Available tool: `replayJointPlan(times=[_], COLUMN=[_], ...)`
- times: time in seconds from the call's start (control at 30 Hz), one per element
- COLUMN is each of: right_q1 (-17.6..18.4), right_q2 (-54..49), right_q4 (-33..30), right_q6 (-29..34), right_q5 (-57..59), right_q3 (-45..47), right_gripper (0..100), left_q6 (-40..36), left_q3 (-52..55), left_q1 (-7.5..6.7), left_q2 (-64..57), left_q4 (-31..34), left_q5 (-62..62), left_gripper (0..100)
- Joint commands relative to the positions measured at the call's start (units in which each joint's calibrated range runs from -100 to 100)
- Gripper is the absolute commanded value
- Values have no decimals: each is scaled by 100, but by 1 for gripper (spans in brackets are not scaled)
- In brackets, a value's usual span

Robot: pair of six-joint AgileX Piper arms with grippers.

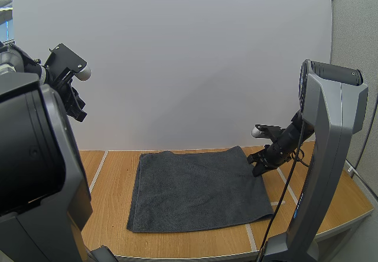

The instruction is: Fold the towel

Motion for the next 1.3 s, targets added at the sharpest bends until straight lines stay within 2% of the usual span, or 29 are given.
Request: replayJointPlan(times=[0.0,0.53,0.57,0.6,0.73,0.8,1.07,1.2,1.27], right_q1=[-22,-22,-22,-22,-22,-22,-22,-22,-22], right_q2=[-110,-110,-110,-110,-110,-110,-382,-616,-717], right_q4=[-181,-223,-223,-223,-223,-223,-173,-161,-95], right_q6=[82,196,196,196,196,208,218,232,269], right_q5=[135,187,211,254,404,471,488,464,421], right_q3=[-34,-34,-34,-34,-34,-34,-66,-66,-66], right_gripper=[0,0,9,21,87,100,100,100,100], left_q6=[-31,-31,-31,-31,-31,-31,-31,-31,-31], left_q3=[-29,-29,-29,-29,-29,-29,-29,-29,-29], left_q1=[-28,-28,-28,-28,-28,-28,-37,-188,-337], left_q2=[-47,-47,-47,-47,-47,-47,-47,-47,-47], left_q4=[-67,-67,-67,-67,-67,-67,-67,-67,-67], left_q5=[63,63,63,63,63,63,63,63,63], left_gripper=[0,0,0,0,0,0,0,0,0])
